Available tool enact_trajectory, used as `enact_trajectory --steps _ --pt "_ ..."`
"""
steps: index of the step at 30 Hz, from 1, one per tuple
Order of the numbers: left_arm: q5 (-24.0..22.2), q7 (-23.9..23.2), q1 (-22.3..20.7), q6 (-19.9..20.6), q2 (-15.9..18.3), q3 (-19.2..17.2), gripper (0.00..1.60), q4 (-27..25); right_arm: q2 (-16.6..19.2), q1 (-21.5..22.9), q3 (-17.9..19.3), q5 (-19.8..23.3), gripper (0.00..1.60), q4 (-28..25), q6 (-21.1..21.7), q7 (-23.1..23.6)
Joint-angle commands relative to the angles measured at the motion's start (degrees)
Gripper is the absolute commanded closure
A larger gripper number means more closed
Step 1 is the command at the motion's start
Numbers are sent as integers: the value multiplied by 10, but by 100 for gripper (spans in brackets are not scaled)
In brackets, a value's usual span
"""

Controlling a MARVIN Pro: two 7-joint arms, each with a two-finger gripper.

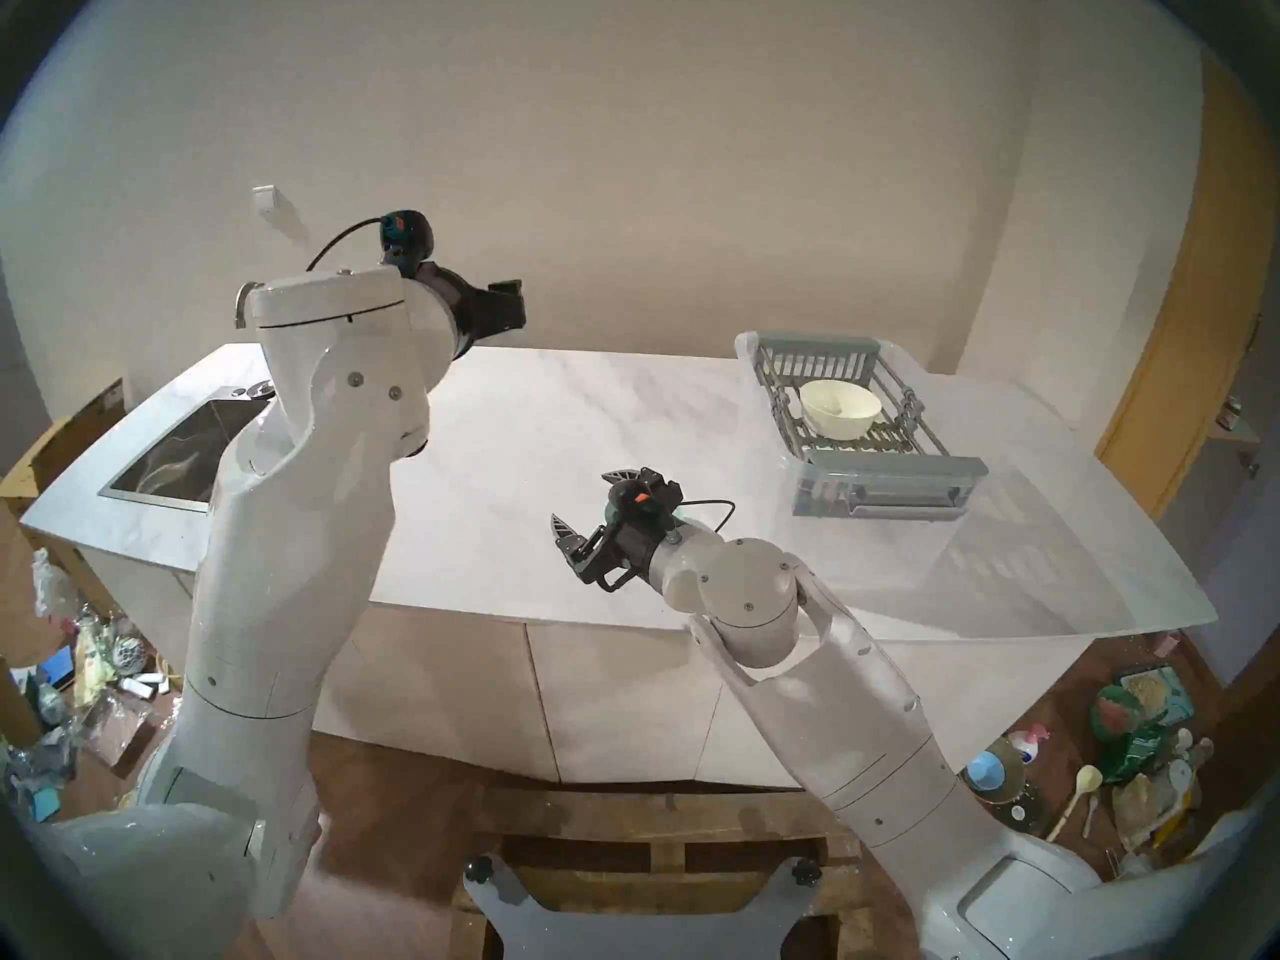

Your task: Place the plate or bowl neatly into the plate slot of the drying rack

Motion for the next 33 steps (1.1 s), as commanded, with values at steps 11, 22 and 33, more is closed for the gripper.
enact_trajectory --steps 11,22,33 --pt "3 55 -12 1 -1 -4 0 -13 11 46 -22 -23 0 23 -9 28" --pt "5 52 -11 1 -2 -4 0 -13 18 92 -43 -45 0 63 -23 51" --pt "4 55 -11 1 -2 -4 0 -13 22 124 -47 -40 0 93 14 96"
